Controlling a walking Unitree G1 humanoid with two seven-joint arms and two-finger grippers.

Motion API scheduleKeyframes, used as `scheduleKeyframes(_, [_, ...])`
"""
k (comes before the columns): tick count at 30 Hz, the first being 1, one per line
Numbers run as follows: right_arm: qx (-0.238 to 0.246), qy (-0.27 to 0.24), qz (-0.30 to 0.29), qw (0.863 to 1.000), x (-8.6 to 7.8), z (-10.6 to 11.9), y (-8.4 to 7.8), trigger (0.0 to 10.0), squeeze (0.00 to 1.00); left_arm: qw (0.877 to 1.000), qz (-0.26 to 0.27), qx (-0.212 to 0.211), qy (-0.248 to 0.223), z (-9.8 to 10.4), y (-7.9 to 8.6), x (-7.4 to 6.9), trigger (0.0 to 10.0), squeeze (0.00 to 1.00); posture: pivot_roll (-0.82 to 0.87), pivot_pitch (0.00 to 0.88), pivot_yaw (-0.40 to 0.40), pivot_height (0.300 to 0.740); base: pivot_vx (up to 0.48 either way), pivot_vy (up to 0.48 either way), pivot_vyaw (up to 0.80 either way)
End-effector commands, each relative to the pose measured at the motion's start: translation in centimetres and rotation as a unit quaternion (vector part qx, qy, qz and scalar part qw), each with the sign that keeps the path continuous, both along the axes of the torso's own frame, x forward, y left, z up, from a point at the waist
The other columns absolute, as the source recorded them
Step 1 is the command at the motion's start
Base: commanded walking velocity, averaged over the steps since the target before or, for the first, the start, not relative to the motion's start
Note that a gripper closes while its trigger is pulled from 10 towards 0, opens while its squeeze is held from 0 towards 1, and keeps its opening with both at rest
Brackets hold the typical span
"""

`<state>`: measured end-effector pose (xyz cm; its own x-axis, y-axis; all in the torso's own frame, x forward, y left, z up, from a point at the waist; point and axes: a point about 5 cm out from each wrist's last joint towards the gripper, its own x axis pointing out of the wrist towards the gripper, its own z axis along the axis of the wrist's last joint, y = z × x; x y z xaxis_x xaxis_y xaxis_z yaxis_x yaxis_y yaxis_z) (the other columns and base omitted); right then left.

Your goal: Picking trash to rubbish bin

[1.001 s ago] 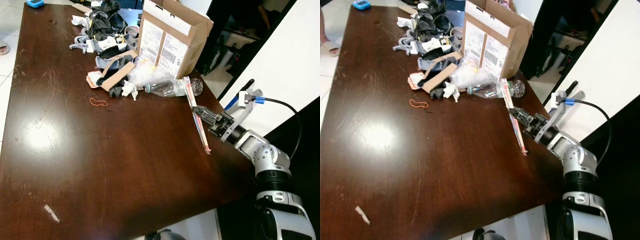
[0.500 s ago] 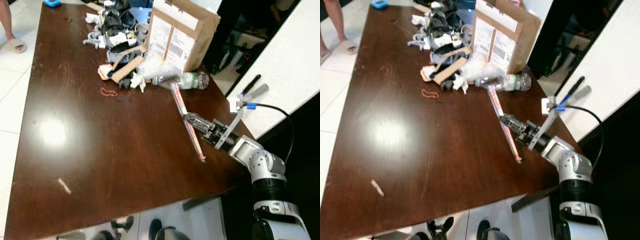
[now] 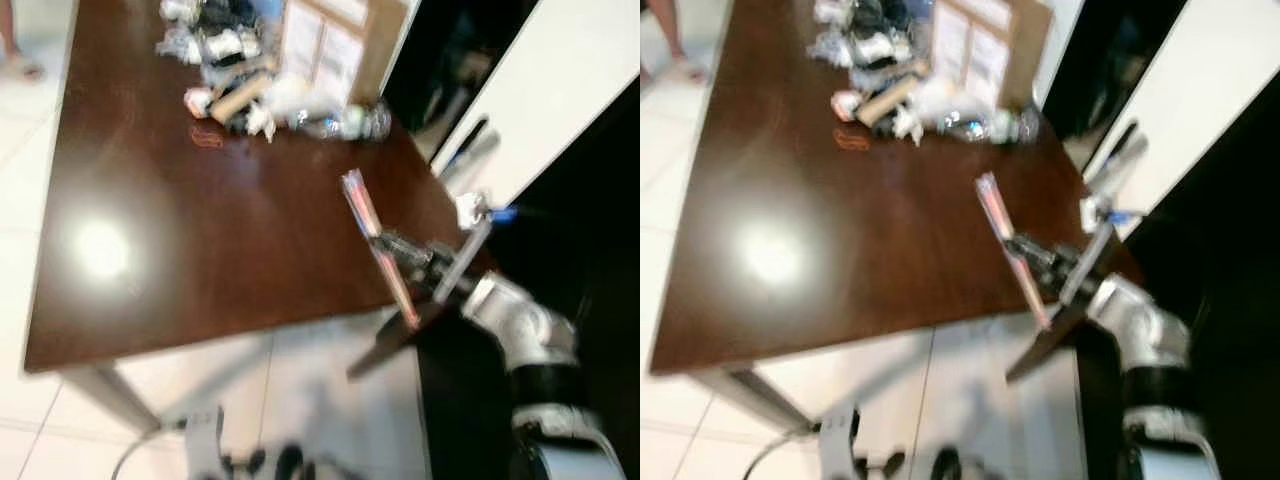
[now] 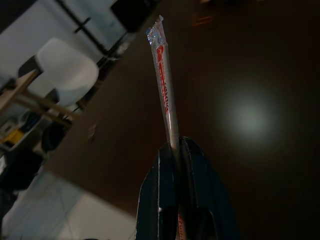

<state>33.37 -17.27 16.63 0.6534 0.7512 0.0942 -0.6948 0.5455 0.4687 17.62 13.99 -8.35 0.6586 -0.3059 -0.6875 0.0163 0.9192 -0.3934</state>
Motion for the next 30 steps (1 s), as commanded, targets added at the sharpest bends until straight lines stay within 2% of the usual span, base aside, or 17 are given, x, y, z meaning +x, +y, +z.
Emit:
scheduleKeyframes(1, [-0.018,0.004,-0.014,1.0,-0.2,-0.5,-0.9,10.0,0.0,0.998,0.0,-0.001,0.059,-1.4,0.0,-3.0,10.0,0.0,0.11,0.17,-0.17,0.74,-0.375,0.0,0.0])
scheduleKeyframes(5, [-0.029,0.016,-0.017,0.999,-0.3,-1.4,-1.1,10.0,0.0,0.998,-0.002,-0.001,0.059,-1.4,0.0,-3.0,10.0,0.0,0.11,0.169,-0.171,0.74,-0.375,0.0,0.0])
scheduleKeyframes(9, [-0.064,0.022,-0.021,0.997,-0.4,-2.7,-1.2,10.0,0.0,0.998,-0.002,-0.001,0.059,-1.4,0.0,-3.0,10.0,0.0,0.11,0.164,-0.174,0.74,-0.375,0.0,0.0])
scheduleKeyframes(14, [-0.076,0.033,-0.034,0.996,-0.3,-3.6,-1.4,10.0,0.0,0.998,-0.002,-0.001,0.059,-1.4,0.0,-2.9,10.0,0.0,0.11,0.162,-0.173,0.74,-0.371,0.0,0.0])
scheduleKeyframes(16, [-0.083,0.044,-0.057,0.994,-0.2,-4.3,-1.9,10.0,0.0,0.998,-0.002,-0.001,0.059,-1.4,0.0,-3.0,10.0,0.0,0.12,0.158,-0.172,0.74,-0.371,0.0,0.0])
scheduleKeyframes(19, [-0.08,0.079,-0.116,0.987,-0.3,-6.3,-3.5,10.0,0.0,0.998,-0.002,0.0,0.06,-1.4,0.1,-3.0,10.0,0.0,0.12,0.163,-0.167,0.74,-0.374,0.0,0.0])
scheduleKeyframes(25, [-0.08,0.095,-0.118,0.985,-1.4,-7.9,-4.5,10.0,0.0,0.998,-0.002,0.001,0.062,-1.5,0.2,-3.2,10.0,0.0,0.11,0.166,-0.163,0.74,-0.37,0.0,0.0])
scheduleKeyframes(30, [-0.116,0.117,-0.133,0.977,-2.3,-9.9,-5.0,10.0,0.0,0.998,-0.001,0.008,0.066,-1.6,0.4,-3.4,10.0,0.0,0.11,0.17,-0.16,0.74,-0.362,0.0,0.0])
